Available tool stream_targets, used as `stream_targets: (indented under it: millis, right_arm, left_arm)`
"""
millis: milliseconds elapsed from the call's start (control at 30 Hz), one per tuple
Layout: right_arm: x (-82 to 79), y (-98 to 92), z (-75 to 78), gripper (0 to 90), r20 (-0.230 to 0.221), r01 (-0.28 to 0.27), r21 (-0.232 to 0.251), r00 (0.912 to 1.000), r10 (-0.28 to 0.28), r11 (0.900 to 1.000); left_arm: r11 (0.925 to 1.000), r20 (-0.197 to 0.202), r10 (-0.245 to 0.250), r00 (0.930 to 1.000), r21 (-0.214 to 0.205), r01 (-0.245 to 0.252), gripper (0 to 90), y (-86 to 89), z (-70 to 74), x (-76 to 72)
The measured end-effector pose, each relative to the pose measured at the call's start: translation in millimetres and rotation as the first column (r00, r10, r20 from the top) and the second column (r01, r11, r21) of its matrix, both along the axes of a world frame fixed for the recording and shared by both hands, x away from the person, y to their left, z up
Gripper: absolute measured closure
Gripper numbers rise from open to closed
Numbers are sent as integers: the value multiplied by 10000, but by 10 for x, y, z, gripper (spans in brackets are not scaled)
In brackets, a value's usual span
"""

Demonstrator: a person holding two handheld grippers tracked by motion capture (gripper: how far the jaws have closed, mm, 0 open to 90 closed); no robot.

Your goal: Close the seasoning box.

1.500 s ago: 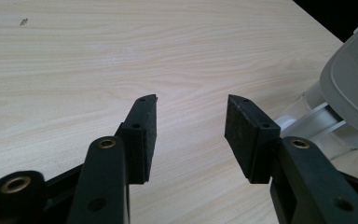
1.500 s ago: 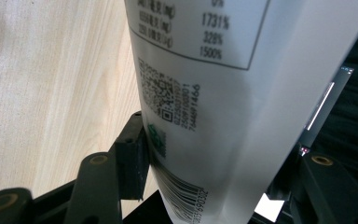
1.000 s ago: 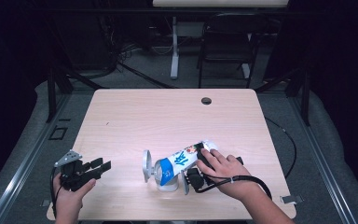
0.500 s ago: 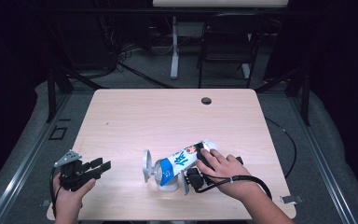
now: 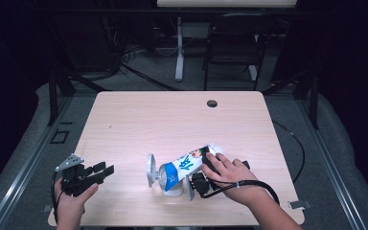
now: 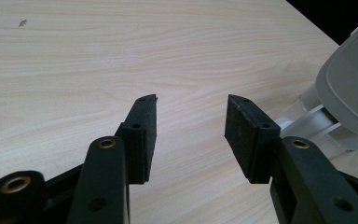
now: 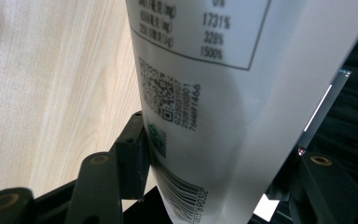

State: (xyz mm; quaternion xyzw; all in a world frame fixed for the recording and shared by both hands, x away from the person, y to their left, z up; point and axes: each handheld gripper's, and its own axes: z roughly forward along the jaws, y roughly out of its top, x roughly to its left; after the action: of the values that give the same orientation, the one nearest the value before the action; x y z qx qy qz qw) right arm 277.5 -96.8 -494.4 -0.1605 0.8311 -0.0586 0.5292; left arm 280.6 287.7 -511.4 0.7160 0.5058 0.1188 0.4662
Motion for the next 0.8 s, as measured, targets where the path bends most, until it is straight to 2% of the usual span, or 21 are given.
stream_targets:
  millis: [67,167,200,333,433,567,600,733,767,800]
  right_arm:
    - [-10,10,13,455,87,79,-194,9999,-77,9998]
    - [2,-1,-1,455,-6,-59,12,10000,59,10000]
    - [-11,10,14,455,114,52,-221,9999,-49,9997]
    - [-11,11,16,455,109,56,-231,9999,-54,9997]
    - [4,-2,-1,456,-33,-68,31,10000,68,10000]
    - [0,1,5,455,9,-44,-52,10000,45,10000]
    - [-10,10,17,456,108,33,-248,9999,-30,9997]
    - [5,-1,1,456,-26,-92,1,10000,92,10000]
    - [-9,10,18,455,97,20,-247,10000,-18,9997]
    - [-9,11,20,456,112,14,-272,9999,-11,9996]
  left_arm:
    - [10000,-8,0,10000,17,0,540,0,-1,1]
    - [10000,14,59,10000,-1,-59,540,-3,-12,3]
    - [10000,14,60,10000,7,-60,540,-2,-13,3]
    - [10000,9,55,10000,6,-55,540,-6,-12,3]
    - [10000,-6,32,10000,34,-32,540,-4,-13,3]
    - [10000,14,41,10000,9,-41,540,-3,-14,3]
    - [10000,7,41,10000,15,-41,540,-3,-14,3]
    - [10000,9,35,10000,13,-35,540,-2,-14,3]
    - [10000,-2,43,10000,28,-43,540,-2,-12,3]
    - [10000,8,41,10000,14,-41,540,-2,-13,3]
